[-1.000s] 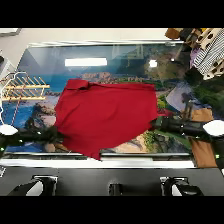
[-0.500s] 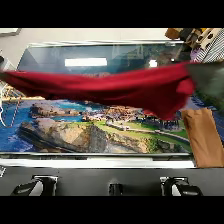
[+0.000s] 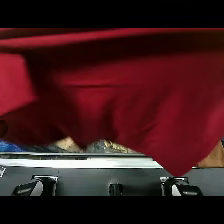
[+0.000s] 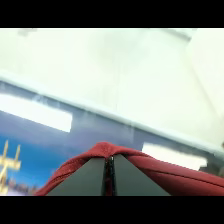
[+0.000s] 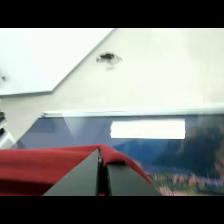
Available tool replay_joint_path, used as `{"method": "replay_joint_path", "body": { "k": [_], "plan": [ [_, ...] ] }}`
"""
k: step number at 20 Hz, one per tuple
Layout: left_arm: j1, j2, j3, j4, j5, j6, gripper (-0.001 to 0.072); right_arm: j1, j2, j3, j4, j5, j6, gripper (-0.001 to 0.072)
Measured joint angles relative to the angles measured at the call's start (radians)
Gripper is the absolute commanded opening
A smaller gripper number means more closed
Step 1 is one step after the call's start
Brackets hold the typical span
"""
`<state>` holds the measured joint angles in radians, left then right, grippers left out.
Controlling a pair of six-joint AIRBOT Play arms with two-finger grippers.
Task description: Fold the clothes and pants, and hang the long-sleeved shirts on hangers.
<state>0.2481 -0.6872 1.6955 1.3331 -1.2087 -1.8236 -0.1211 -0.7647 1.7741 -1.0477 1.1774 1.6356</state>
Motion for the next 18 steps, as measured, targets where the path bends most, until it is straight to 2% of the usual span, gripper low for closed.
{"method": "replay_joint_path", "body": {
  "k": [4,9,14,18],
  "plan": [
    [-0.001,-0.217,0.007,-0.026,-0.066,0.033,0.0012,0.001,-0.22,0.006,-0.024,0.07,0.054,0.0026],
    [-0.019,-0.651,0.009,-0.044,-0.077,0.094,0.0013,0.008,-0.596,0.004,-0.038,0.143,0.086,0.0026],
    [-0.1,-1.056,0.01,-0.033,0.036,0.153,0.0013,0.042,-0.922,0.004,-0.056,0.016,0.068,0.0027],
    [-0.155,-1.219,0.012,-0.036,0.146,0.167,0.0017,0.067,-1.082,0.004,-0.048,-0.142,0.063,0.004]
  ]
}}
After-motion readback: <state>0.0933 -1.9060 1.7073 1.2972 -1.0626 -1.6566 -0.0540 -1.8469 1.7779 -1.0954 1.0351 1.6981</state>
